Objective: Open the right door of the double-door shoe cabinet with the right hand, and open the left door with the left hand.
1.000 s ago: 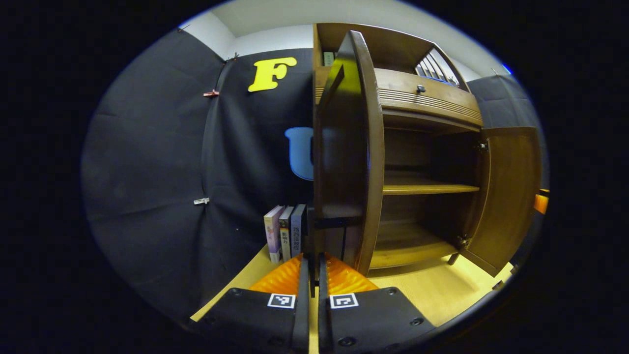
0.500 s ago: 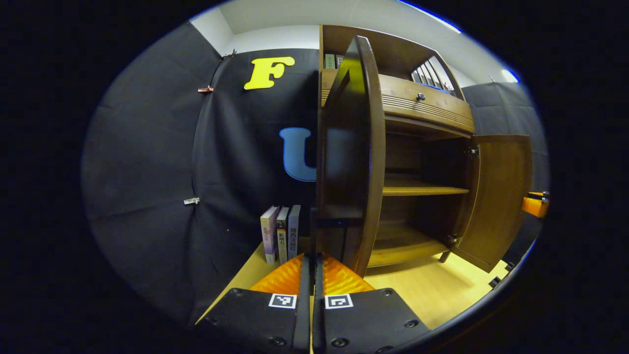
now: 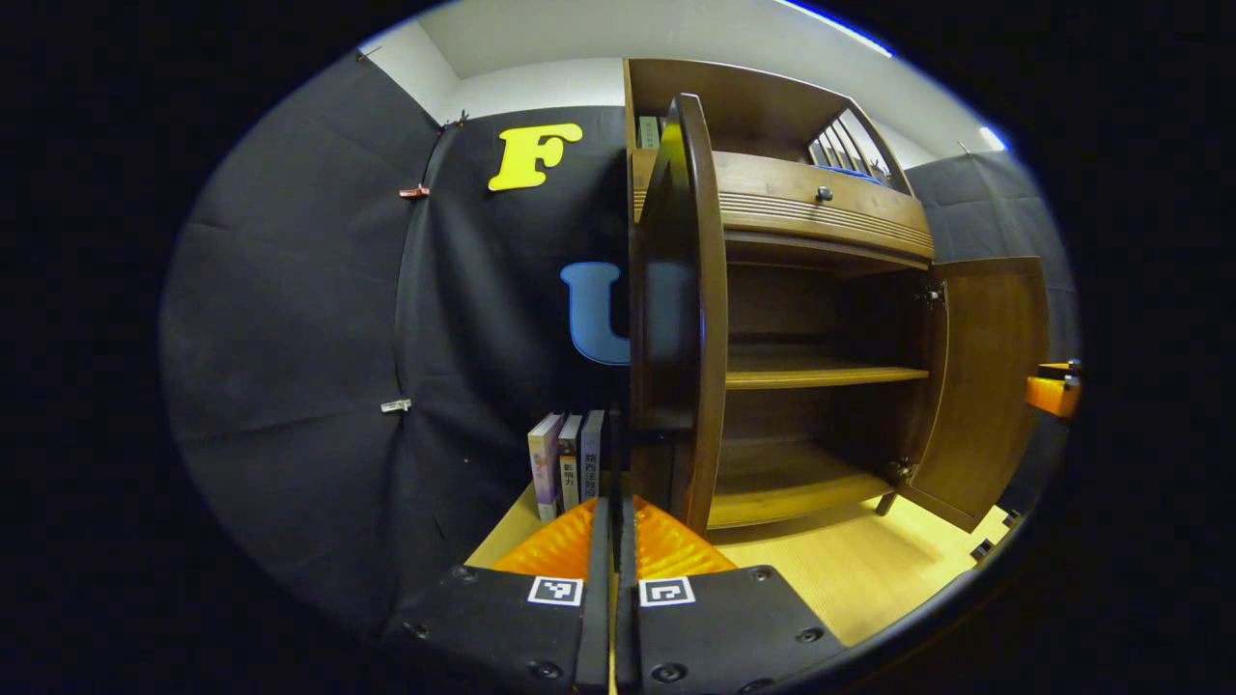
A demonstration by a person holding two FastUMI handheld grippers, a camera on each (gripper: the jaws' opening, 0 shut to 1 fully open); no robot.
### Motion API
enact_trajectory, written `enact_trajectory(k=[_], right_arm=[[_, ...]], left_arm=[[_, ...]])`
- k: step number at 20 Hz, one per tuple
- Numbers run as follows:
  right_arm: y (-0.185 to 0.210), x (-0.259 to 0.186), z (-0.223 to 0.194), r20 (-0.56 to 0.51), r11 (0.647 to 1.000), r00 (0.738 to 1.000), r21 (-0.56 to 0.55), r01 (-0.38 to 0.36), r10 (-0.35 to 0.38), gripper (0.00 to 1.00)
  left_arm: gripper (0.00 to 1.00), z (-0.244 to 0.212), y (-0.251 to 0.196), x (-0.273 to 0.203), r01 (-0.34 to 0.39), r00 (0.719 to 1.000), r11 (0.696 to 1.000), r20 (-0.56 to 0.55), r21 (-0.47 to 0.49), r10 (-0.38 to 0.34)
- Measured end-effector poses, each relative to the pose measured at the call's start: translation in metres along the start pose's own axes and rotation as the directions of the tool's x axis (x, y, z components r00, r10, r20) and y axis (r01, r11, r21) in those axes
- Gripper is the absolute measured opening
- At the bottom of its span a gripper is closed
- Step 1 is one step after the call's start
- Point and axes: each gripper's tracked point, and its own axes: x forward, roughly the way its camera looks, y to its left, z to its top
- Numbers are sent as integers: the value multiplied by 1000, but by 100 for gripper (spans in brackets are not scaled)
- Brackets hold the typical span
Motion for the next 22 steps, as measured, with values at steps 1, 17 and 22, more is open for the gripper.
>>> enact_trajectory(k=[1,17,22], right_arm=[[1,1,0,2,1000,1000,2,-5,5,98],[2,17,11,21,999,1000,39,-8,8,98],[4,19,15,34,999,999,49,8,-9,98]], left_arm=[[9,1,-1,-4,-3,1000,1000,3,2,3],[94,29,-55,-35,47,998,999,50,-1,-47],[94,45,-80,-28,88,992,996,87,-7,-87]])
